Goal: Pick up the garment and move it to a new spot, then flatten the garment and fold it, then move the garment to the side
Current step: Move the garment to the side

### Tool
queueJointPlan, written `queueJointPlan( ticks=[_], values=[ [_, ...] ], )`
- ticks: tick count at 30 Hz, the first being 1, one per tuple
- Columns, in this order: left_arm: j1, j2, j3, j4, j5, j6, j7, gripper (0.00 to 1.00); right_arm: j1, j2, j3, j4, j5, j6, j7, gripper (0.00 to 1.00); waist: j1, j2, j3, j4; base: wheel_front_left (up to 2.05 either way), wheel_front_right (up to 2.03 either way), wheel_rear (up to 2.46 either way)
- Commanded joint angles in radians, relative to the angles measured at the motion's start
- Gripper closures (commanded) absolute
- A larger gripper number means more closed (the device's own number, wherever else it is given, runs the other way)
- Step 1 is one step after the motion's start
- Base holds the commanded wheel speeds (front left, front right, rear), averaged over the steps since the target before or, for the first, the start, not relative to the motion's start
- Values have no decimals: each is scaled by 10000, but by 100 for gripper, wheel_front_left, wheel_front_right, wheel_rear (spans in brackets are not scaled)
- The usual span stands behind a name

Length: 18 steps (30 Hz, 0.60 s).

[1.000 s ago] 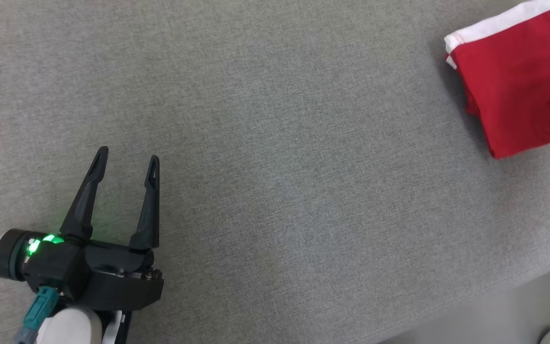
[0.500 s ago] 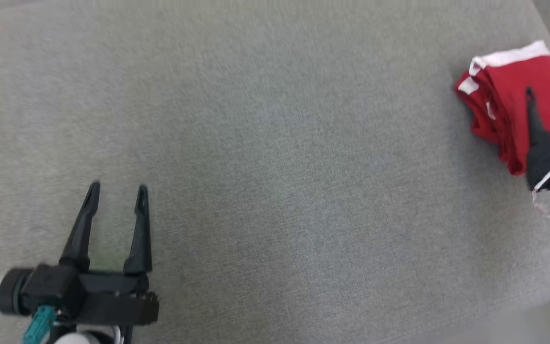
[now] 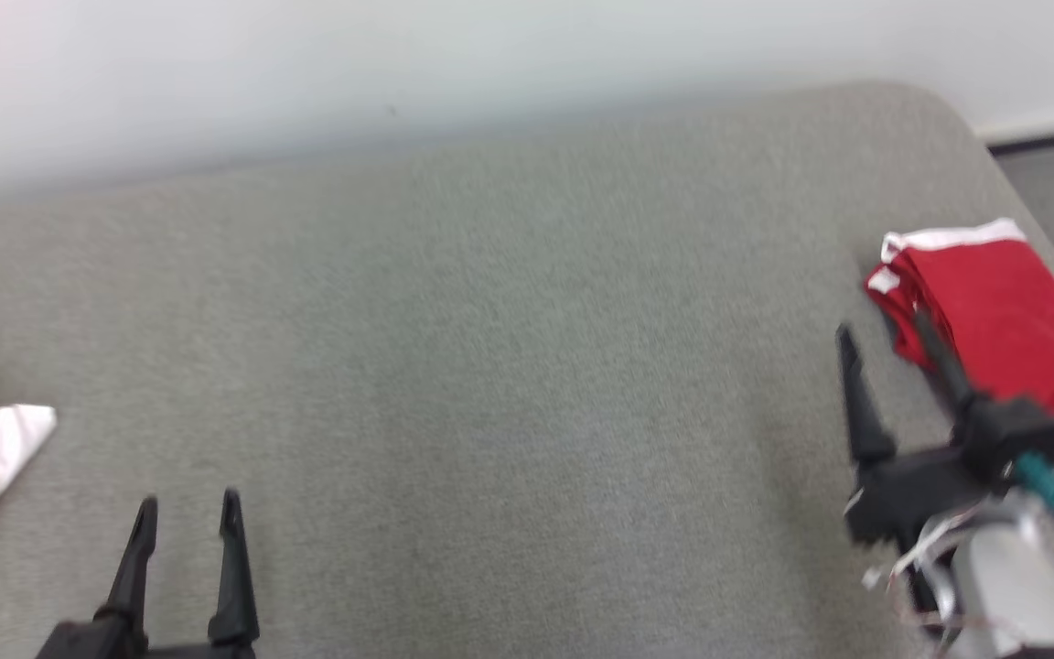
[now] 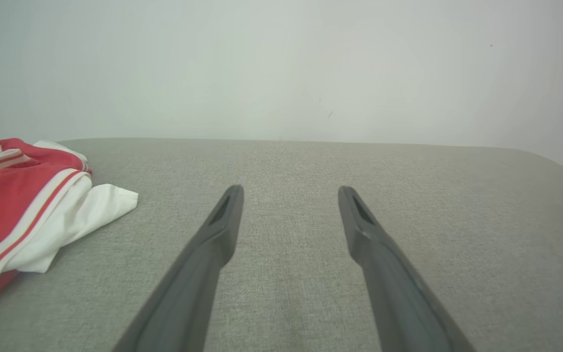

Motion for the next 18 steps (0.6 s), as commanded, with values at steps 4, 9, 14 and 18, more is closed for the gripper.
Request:
queueJointPlan(
  ticks=[4, 9, 14, 18],
  values=[
    [722, -28, 189, 207, -91, 161, -6, 0, 1598, 836, -17, -659, 147, -31, -113, 0, 3, 2, -1537, 792, 0, 0, 0],
    [1103, -32, 274, 385, -172, 295, -6, 0, 2497, 1313, -130, -802, -19, -29, -135, 0, 3, 2, -1756, 887, 0, 0, 0],
    [1296, -33, 179, 483, -217, 395, -8, 0, 2838, 1467, -132, -707, -215, -29, -147, 0, 3, 2, -1886, 905, 0, 0, 0],
    [1438, -33, 45, 616, -263, 516, -6, 0, 3053, 1536, 16, -652, -320, -31, -147, 0, 3, 2, -2035, 979, 0, 0, 0]
  ],
)
